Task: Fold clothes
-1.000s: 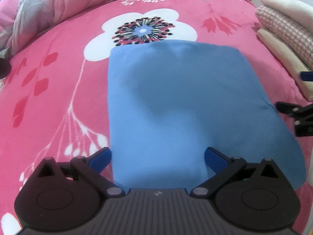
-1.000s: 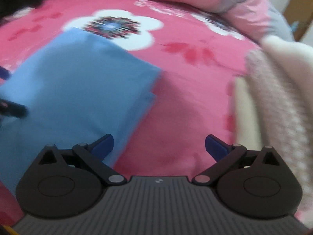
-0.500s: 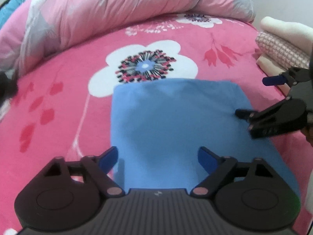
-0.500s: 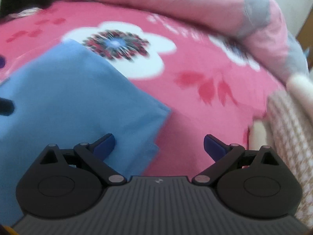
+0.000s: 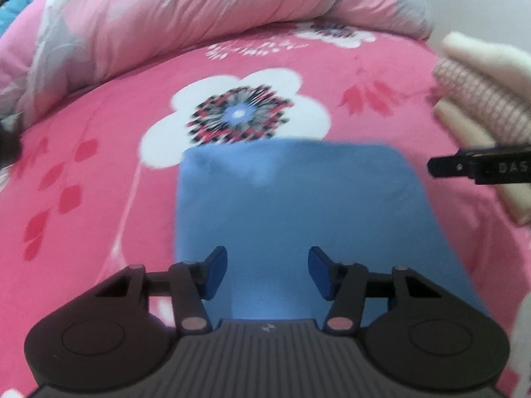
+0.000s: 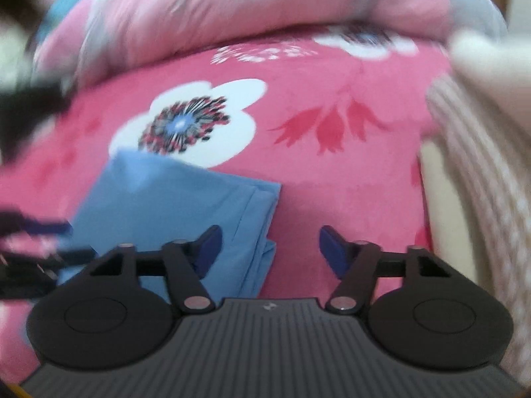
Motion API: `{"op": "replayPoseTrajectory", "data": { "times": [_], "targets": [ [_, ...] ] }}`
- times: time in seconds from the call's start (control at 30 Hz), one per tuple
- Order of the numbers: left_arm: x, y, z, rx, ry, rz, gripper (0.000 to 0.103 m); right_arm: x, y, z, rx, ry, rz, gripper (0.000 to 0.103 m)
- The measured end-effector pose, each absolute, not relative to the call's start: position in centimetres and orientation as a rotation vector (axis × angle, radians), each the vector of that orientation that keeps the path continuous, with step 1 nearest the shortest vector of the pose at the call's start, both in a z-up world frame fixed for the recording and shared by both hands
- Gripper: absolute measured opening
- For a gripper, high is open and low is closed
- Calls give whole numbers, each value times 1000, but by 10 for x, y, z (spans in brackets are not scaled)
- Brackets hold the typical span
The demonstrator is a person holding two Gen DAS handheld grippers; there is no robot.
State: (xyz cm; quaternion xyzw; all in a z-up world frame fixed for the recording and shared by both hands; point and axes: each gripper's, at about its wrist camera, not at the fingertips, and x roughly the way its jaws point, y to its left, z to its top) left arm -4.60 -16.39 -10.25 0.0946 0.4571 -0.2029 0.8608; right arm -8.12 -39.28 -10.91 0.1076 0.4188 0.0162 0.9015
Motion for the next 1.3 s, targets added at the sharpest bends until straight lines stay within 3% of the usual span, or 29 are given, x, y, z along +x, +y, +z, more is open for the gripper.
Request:
{"op": "replayPoseTrajectory", "data": {
  "times": [0.1, 0.2, 0.7, 0.9, 1.0, 1.03, 1.3],
  "targets": [
    [-28, -182, -97, 113, 980, -495, 55, -90, -403, -109, 267, 874, -10, 36],
    [1, -212, -103, 66, 1063, -562, 63, -101, -402, -115, 231, 898, -25, 27],
    [22, -333, -136, 357, 1078, -489, 58, -144, -402, -141, 324, 926, -88, 26],
    [21, -349, -145, 454, 1061, -434, 45, -145, -405, -143, 323, 922, -79, 26],
    [21, -345, -142, 427, 1041, -433, 27, -145, -407, -142, 315, 915, -77, 26],
    [23, -340, -139, 382, 1037, -440, 16, -145, -407, -142, 313, 910, -76, 26],
    [41, -282, -132, -72, 1079, -479, 12, -138, -414, -140, 341, 860, -47, 26]
  ]
}}
